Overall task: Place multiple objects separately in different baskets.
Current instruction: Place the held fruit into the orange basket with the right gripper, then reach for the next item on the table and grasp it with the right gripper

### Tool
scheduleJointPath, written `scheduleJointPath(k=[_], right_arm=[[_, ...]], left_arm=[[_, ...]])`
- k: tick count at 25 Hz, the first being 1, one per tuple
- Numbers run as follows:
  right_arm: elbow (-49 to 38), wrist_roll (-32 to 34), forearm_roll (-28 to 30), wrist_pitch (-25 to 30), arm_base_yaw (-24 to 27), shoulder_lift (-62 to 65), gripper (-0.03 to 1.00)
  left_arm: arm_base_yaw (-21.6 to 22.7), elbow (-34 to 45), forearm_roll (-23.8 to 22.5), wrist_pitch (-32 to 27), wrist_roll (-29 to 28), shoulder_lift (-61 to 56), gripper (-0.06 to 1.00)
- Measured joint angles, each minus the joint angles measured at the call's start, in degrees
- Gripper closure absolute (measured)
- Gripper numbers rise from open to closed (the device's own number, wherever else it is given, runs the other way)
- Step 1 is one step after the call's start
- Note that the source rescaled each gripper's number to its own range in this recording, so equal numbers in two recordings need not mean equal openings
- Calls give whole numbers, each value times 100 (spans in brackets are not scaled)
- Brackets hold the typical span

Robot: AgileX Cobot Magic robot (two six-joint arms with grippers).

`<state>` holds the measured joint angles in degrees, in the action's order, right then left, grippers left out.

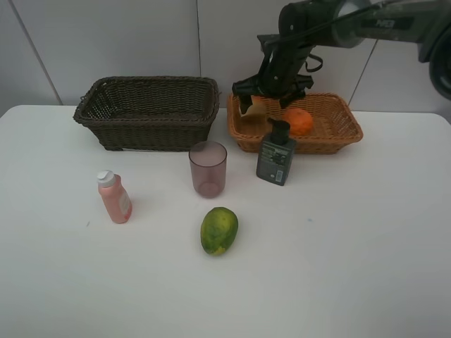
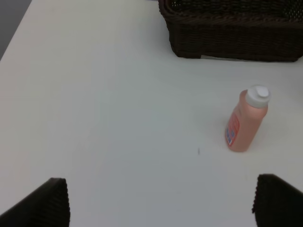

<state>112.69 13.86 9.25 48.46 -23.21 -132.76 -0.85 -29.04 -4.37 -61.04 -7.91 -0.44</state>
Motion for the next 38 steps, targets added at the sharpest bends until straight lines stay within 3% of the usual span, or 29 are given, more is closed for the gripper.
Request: scheduleJointPath(k=[5, 14, 17, 29, 38], right_arm=[[0, -208, -12, 338, 0, 262, 1], [35, -2309, -624, 1928, -7, 1232, 1], [35, -2917, -777, 2110, -49, 1345, 1], [8, -3141, -883, 2129, -688, 1386, 1], [-1391, -3141, -403, 2145, -672, 1817, 1]], left_arm=[[0, 0, 0, 0, 0, 0, -6], [0, 0, 0, 0, 0, 0, -6], [0, 0, 0, 0, 0, 0, -6], [0, 0, 0, 0, 0, 0, -6], [0, 0, 0, 0, 0, 0, -6]])
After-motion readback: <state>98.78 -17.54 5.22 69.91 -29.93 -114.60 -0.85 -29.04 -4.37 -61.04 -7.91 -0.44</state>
